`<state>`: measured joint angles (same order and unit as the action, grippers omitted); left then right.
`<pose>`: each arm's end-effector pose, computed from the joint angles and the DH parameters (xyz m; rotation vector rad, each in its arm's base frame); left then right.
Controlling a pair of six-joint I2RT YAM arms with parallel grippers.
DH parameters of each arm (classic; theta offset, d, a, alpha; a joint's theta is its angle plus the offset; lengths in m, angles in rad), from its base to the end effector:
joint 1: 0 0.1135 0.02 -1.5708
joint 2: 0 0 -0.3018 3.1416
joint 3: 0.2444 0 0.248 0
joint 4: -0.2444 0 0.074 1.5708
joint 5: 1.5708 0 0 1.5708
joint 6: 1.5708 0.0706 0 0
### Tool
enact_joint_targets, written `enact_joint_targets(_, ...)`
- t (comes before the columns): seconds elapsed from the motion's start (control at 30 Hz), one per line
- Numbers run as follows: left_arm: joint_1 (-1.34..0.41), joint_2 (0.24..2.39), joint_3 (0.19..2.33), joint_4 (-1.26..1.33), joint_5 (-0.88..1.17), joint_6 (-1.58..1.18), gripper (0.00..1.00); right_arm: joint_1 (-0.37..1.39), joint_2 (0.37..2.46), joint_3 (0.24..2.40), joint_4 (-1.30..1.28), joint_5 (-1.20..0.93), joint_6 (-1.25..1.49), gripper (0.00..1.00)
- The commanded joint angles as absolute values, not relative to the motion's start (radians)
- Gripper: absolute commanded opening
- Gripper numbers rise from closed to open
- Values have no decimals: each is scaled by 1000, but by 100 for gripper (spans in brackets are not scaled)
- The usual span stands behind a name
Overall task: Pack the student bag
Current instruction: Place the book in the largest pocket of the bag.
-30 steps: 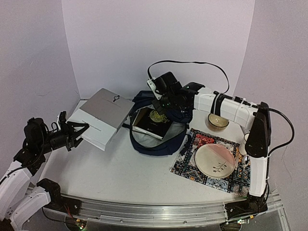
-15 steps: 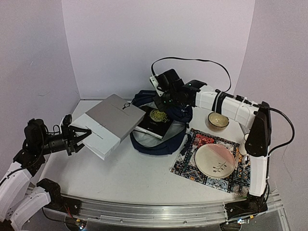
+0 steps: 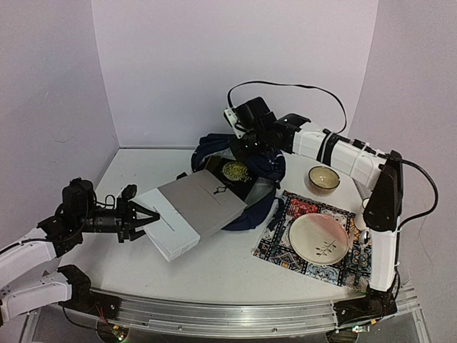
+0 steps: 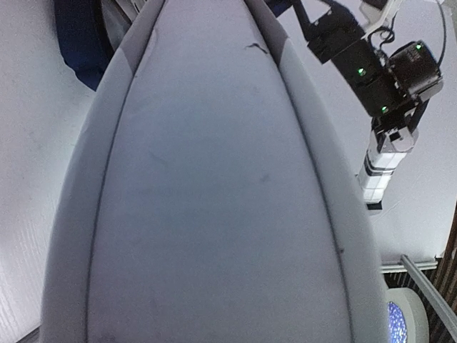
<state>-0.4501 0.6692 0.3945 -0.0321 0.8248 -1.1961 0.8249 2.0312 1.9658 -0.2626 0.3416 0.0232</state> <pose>0.1102 -0.1108 0.2564 -0.1419 2.2497 -1.7911 0.3778 0.3741 0.3828 -0.5179 1.8148 0.2574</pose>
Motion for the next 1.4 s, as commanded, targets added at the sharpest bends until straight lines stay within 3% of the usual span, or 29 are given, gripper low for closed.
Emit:
enact_joint_targets(0.0, -530, 752, 442, 159, 730, -1172, 32, 823, 2006, 2047, -150, 300, 65, 0)
enact_joint_targets(0.4, -534, 953, 521, 328, 682, -1162, 33, 827, 1947, 1970, -131, 189, 77, 0)
enact_joint_targets(0.87, -556, 1152, 491, 644, 390, -1259, 31, 930, 1899, 1923, -110, 66, -6, 0)
enact_joint_targets(1.13, -600, 1322, 585, 711, 313, -1200, 31, 1000, 1902, 1919, -107, -24, -67, 0)
enact_joint_targets(1.37, -653, 1443, 637, 775, 179, -1139, 37, 1021, 1910, 1920, -107, -119, -83, 0)
